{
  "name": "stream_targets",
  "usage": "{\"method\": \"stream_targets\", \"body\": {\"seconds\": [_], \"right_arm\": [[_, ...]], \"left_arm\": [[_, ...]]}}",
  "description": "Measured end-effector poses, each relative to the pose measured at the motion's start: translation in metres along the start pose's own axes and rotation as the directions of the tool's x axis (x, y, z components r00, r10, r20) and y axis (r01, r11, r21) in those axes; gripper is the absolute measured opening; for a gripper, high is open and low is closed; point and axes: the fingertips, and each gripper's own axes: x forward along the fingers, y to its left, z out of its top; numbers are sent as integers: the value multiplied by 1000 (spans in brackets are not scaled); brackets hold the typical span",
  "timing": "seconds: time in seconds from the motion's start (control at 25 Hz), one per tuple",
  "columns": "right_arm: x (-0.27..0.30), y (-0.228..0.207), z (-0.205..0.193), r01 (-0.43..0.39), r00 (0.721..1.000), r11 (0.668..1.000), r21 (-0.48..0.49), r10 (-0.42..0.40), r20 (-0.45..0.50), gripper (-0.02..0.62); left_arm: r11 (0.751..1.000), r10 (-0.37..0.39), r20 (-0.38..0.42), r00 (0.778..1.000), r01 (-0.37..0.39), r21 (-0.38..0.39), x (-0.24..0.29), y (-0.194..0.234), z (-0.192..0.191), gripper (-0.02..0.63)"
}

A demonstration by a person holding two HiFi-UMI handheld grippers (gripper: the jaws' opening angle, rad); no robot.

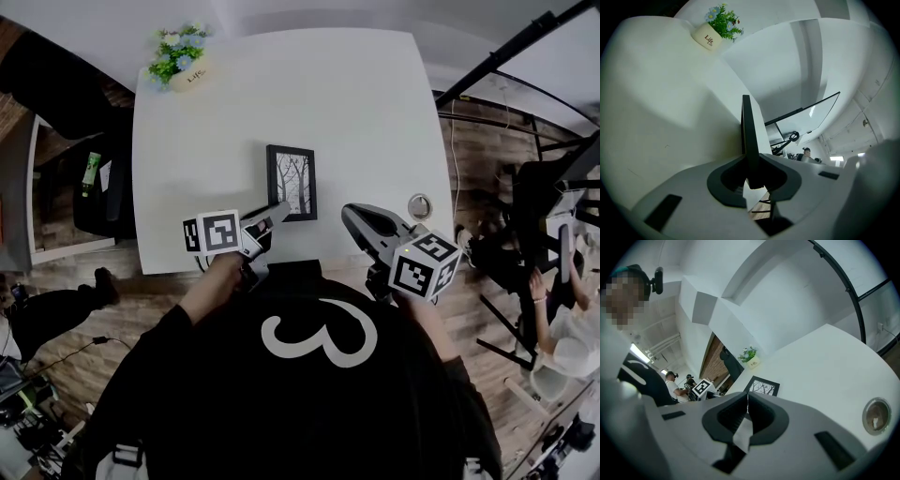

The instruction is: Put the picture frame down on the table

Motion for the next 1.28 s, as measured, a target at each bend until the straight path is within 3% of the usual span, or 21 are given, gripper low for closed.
{"method": "stream_targets", "body": {"seconds": [1.28], "right_arm": [[0, -3, -17, 11, 1000, 999, 33, -11, 5, 23]], "left_arm": [[990, 100, -58, 993, -93, 103, 5, 27, -11, 114]]}}
